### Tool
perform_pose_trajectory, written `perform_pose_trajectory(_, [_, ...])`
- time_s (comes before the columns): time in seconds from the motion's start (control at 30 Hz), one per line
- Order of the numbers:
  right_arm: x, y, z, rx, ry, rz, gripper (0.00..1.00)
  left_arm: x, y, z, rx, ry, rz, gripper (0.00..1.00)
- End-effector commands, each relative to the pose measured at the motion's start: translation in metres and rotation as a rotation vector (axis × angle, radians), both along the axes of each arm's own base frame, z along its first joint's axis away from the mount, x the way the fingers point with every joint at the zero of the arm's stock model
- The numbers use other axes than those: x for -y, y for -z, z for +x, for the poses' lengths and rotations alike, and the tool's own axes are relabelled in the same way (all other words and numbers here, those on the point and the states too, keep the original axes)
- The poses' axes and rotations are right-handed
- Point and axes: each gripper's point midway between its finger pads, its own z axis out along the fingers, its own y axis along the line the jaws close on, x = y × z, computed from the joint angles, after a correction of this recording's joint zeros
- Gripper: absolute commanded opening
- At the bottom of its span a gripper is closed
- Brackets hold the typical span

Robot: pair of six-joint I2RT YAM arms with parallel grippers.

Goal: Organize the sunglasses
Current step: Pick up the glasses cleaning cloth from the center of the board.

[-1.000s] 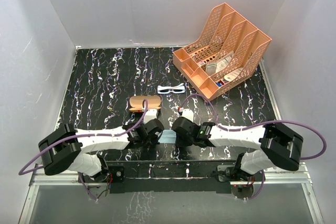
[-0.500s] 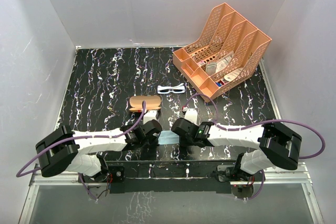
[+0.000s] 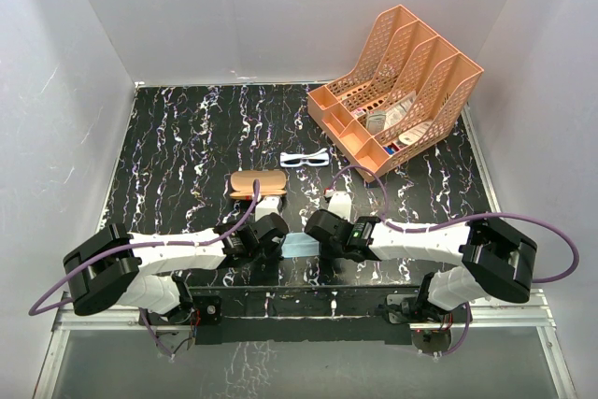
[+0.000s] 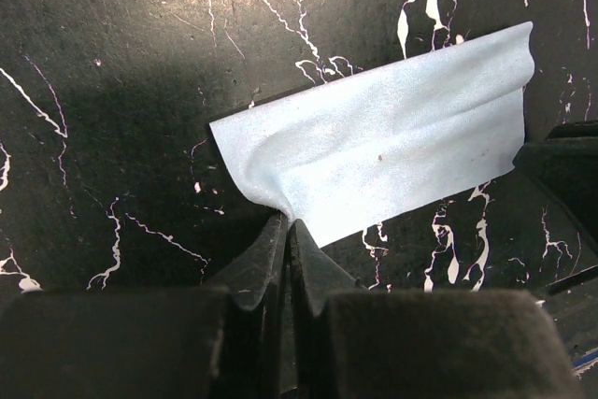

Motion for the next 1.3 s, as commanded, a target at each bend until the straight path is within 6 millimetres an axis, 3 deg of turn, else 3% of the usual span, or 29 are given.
perform_pose_trajectory(0.0, [-0.01,-0.011,0.013,0.055,0.001,0.023,0.21,-0.004,0.001,-0.009,-0.023,0.02,0.001,0.0])
perform_pose_trajectory(0.63, [-0.01,-0.002,0.017,0.037,-0.076,0.003,0.23,-0.005,0.002,-0.009,-0.025,0.01,0.003,0.0])
perform_pose_trajectory(1.27, [-0.007,0.015,0.001,-0.041,-0.153,-0.042,0.23,-0.005,0.002,-0.008,-0.026,0.005,0.005,0.0])
